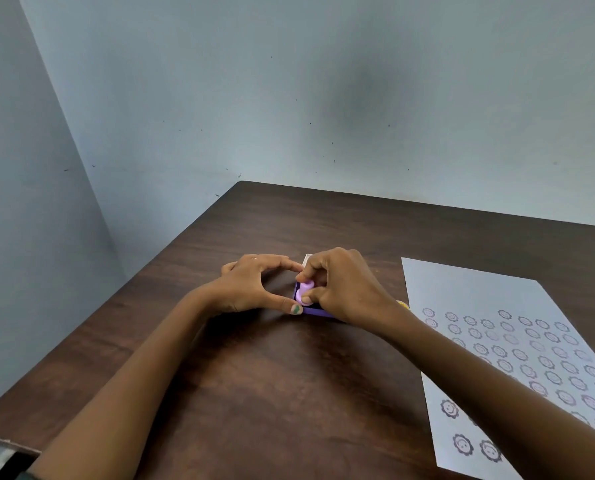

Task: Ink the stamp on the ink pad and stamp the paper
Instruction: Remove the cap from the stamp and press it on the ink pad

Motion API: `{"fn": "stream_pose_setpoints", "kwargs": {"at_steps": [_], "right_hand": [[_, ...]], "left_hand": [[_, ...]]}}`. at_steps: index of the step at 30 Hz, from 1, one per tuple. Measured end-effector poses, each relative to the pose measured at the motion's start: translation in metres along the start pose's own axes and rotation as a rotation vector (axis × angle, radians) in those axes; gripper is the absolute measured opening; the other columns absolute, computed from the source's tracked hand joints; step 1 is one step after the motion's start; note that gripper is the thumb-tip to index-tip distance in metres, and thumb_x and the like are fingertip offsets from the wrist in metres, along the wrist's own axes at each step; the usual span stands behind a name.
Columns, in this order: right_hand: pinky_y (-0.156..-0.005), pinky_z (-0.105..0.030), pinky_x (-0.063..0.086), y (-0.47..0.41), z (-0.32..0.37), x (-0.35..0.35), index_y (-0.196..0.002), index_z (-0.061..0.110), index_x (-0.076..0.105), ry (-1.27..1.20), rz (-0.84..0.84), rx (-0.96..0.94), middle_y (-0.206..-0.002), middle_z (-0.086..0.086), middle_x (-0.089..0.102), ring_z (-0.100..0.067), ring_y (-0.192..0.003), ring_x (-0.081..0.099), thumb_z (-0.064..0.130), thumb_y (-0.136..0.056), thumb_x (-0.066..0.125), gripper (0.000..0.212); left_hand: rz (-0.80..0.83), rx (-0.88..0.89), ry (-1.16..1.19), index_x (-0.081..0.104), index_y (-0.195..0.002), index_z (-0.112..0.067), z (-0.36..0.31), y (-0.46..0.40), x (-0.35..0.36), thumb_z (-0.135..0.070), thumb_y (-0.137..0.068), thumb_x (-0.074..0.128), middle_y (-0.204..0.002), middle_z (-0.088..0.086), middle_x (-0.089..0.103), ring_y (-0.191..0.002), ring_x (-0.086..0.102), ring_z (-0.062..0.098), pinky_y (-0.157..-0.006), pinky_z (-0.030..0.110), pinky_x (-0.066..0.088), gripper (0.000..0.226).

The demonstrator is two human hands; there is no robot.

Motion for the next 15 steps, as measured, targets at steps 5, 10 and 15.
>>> {"fn": "stream_pose_setpoints", "kwargs": {"at_steps": [5,10,15], "right_hand": [[-0.07,-0.027,0.048,0.005,-0.005,0.0,-0.086,0.013,0.074,-0.031,-0.08,0.002,-0.087,-0.006,0.076,-0.014,-0.076,0.065,0.011,-0.064,0.076,0.022],[-0.073,-0.028,0.047,0.007,-0.008,0.002,-0.089,0.012,0.073,-0.016,-0.122,-0.003,-0.092,-0.007,0.075,-0.018,-0.082,0.065,0.013,-0.065,0.076,0.024],[-0.068,-0.011,0.045,0.009,-0.012,-0.002,-0.087,0.013,0.074,-0.102,-0.099,0.028,-0.088,-0.005,0.075,-0.004,-0.068,0.062,0.014,-0.066,0.077,0.021]], "left_hand": [[-0.006,-0.001,-0.002,0.046,-0.096,-0.073,0.001,-0.001,0.0,-0.061,-0.054,0.078,-0.121,-0.033,0.042,-0.114,0.037,-0.002,-0.108,0.037,0.019,0.055],[-0.003,-0.006,0.012,0.049,-0.101,-0.068,0.001,0.0,-0.001,-0.059,-0.054,0.079,-0.124,-0.031,0.043,-0.117,0.037,-0.002,-0.113,0.043,0.019,0.057],[0.011,-0.026,0.031,0.05,-0.116,-0.056,-0.001,0.002,0.0,-0.061,-0.052,0.077,-0.129,-0.025,0.048,-0.126,0.039,0.006,-0.113,0.048,0.022,0.07]]}}
Point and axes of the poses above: each hand's wrist, its own y-axis away from the middle knuckle, its own x-axis out of the palm, z = x × y, the point moved 7 cm from there along -y, towards the middle knuckle
